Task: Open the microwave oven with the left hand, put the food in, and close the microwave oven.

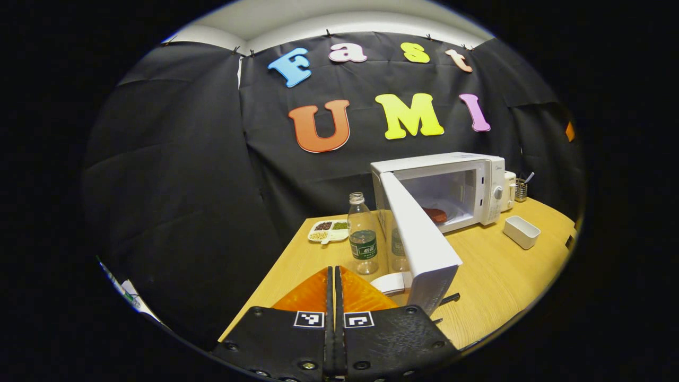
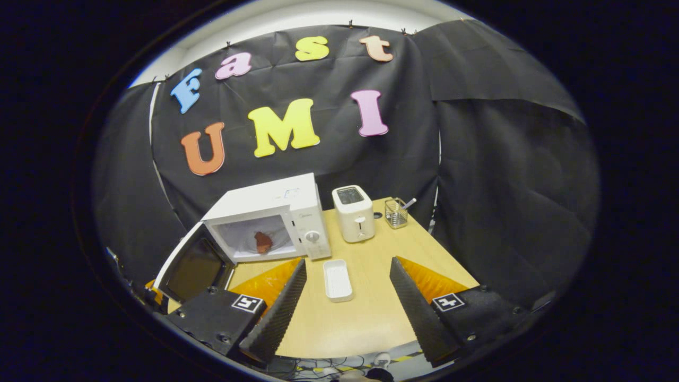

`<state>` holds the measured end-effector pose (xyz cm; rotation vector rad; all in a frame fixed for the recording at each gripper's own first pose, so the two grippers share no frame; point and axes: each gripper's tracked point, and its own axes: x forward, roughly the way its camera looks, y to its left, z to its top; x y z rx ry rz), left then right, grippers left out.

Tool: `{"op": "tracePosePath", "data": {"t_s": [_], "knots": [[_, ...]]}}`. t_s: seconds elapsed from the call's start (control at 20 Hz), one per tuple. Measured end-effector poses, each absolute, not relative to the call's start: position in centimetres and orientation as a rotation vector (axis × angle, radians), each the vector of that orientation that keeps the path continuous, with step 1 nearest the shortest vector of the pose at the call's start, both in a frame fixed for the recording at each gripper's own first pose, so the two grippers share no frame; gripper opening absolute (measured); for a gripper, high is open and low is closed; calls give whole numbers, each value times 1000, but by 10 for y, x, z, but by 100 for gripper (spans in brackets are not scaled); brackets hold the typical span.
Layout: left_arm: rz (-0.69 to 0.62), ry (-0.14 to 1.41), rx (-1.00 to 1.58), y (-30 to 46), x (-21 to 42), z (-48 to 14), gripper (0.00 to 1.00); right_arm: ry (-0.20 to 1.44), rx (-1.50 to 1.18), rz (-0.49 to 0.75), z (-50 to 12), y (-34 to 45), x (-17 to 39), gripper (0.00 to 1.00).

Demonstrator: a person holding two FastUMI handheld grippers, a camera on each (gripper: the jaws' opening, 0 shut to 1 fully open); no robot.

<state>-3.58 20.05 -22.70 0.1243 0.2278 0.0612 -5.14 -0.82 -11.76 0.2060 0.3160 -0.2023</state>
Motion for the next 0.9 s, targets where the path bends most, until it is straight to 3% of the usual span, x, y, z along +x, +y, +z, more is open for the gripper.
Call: {"op": "tracePosePath", "data": {"t_s": [0.5,0.55,0.6,0.9], "knots": [[-59,239,125,131,-28,-231,0,349,213,-212,-128,-27,-50,100],[-75,241,122,122,-27,-231,0,351,211,-217,-130,-32,-50,91],[-87,238,125,113,-27,-231,0,353,214,-219,-130,-36,-51,100],[-176,239,123,58,-17,-227,0,378,249,-243,-144,-58,-50,100]]}}
